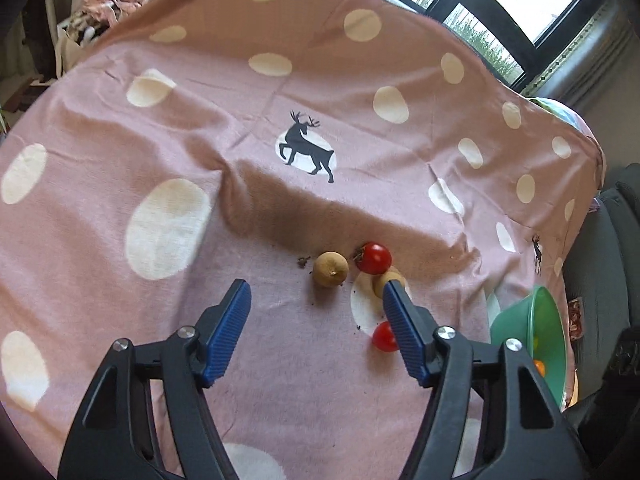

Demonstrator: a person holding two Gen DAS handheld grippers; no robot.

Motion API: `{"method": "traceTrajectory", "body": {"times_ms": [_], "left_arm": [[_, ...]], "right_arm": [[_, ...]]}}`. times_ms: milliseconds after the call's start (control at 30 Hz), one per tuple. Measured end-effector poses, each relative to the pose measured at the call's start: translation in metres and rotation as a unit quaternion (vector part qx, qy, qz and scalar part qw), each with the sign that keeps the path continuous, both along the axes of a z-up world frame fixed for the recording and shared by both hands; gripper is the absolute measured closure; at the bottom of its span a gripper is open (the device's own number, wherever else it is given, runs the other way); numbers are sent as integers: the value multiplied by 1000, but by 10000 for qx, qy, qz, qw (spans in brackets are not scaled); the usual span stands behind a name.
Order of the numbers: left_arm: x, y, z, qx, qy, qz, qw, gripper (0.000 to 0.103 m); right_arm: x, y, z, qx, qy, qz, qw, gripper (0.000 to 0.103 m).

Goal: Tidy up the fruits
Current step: 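Move the right tool to the small yellow-brown round fruit, then close the right tool on the yellow-brown fruit and lift it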

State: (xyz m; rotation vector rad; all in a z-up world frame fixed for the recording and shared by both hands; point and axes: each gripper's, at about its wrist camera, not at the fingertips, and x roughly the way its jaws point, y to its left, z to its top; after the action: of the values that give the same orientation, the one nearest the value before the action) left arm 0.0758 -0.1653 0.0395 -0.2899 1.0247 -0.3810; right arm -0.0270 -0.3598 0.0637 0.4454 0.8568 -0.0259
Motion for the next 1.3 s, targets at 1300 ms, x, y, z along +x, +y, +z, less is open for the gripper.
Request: {"method": "traceTrajectory", "body": {"times_ms": [1300], "left_arm": [[23,-36,-41,287,-91,-516,9982,77]], "right_arm": [[80,-18,-60,1101,659,-272,9914,73]]}}
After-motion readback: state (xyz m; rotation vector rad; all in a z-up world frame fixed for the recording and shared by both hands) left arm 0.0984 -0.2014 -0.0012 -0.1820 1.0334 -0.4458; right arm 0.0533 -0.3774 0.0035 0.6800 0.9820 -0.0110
